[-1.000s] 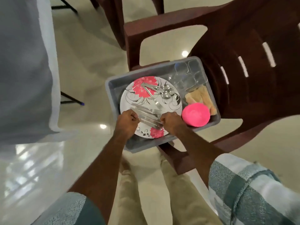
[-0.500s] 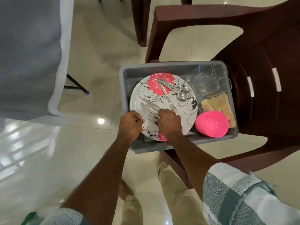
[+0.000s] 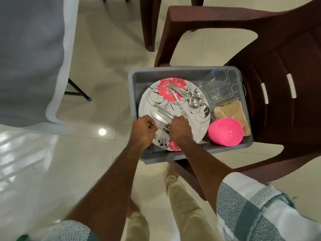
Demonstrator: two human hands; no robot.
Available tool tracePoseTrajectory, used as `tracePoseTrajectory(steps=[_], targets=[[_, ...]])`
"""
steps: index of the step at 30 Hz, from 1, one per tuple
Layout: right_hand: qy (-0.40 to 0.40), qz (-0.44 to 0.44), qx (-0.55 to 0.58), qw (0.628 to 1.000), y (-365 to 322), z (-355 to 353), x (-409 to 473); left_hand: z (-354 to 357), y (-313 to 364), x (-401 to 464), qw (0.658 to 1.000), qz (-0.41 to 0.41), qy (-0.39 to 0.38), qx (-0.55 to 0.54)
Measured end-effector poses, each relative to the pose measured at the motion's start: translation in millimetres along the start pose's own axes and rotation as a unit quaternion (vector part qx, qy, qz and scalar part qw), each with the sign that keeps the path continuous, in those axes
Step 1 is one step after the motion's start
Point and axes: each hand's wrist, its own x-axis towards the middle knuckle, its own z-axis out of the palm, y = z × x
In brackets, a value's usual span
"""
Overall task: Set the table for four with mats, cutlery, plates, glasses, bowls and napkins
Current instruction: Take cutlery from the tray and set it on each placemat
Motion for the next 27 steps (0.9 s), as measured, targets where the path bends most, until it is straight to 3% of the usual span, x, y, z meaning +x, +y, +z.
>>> tracePoseTrajectory(steps=[10, 17, 21, 25, 27], targets=[[0.039, -0.077, -0.082, 0.993, 8, 1, -9, 7, -3, 4, 1.0, -0.003, -0.002, 0.02], [-0.023, -0.085, -0.088, 0.992, 2, -4, -1, 15, -3, 12, 1.0, 0.007, 0.013, 0.02], [-0.014, -0.129, -0.079, 0.988, 5, -7, -2, 18, -6, 16, 0.983, 0.094, 0.019, 0.16], [-0.025, -0.183, -0.037, 0.982, 13, -20, -3, 16, 8, 16, 0.909, 0.177, -0.008, 0.378], [-0.051, -0.216, -0.008, 0.975, 19, -31, 0, 16, 16, 19, 0.897, 0.156, -0.042, 0.412]])
